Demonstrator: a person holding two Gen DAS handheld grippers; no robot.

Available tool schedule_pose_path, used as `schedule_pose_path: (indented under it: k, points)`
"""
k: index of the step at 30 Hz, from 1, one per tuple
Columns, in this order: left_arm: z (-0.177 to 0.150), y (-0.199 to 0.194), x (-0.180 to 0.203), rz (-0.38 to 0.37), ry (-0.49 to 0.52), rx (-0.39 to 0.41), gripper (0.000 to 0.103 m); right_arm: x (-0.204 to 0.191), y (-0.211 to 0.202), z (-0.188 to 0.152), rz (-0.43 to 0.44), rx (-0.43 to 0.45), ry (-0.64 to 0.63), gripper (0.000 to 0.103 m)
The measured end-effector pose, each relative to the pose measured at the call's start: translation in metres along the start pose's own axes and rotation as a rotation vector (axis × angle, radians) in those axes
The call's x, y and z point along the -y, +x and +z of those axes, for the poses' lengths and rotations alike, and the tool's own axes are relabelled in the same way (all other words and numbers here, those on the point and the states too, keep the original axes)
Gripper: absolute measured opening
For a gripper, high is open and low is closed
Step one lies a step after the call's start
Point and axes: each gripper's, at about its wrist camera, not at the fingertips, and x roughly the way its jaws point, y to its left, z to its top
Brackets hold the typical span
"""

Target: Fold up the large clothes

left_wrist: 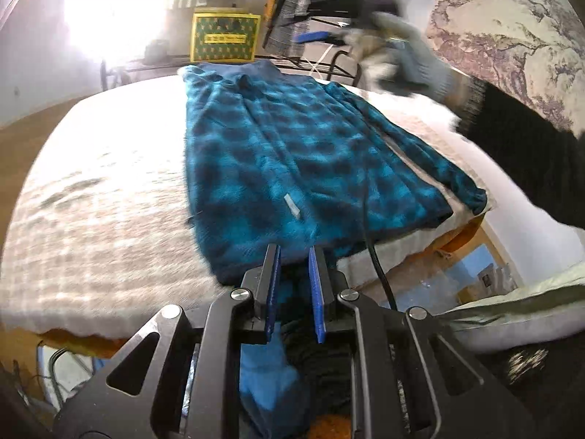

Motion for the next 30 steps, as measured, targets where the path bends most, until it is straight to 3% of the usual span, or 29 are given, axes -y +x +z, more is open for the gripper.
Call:
schedule_pose_path:
  k: [4,6,9,13,17,19,22,26,30]
  points:
    - [-0.006,-0.007,-0.012,0.04,-0.045,0.011,0.014,-0.024,-0.039,-0.049,0.039,0.009,-0.013,0.055]
    - [-0.004,-0.002,-0.015,0.081,-0.048,0.015,0.014,-0.04,-0.044,-0.083,0.056,-0.012,-0.023,0.048]
    - [0.0,0.009,-0.026,0.113,-0.06,0.014,0.014,-0.06,-0.031,-0.131,0.066,-0.067,-0.022,0.04]
    - [0.007,0.038,-0.049,0.063,-0.168,-0.026,0.014,-0.083,0.009,-0.183,0.099,-0.168,-0.005,0.035]
    - [0.005,0.069,-0.058,0.063,-0.196,-0.093,0.014,-0.102,0.046,-0.219,-0.043,-0.282,-0.13,0.034]
    - [0.0,0.077,-0.058,0.067,-0.198,-0.115,0.014,-0.099,0.05,-0.228,-0.105,-0.304,-0.156,0.027]
    - [-0.009,0.085,-0.05,0.104,-0.153,-0.128,0.014,-0.089,0.045,-0.232,-0.1,-0.3,-0.122,0.026]
    - [-0.005,0.073,-0.046,0.109,-0.159,-0.117,0.014,-0.085,0.022,-0.229,-0.04,-0.259,-0.05,0.033]
    - [0.0,0.041,-0.033,0.125,-0.133,-0.043,0.014,-0.077,-0.04,-0.233,-0.035,-0.088,-0.007,0.058]
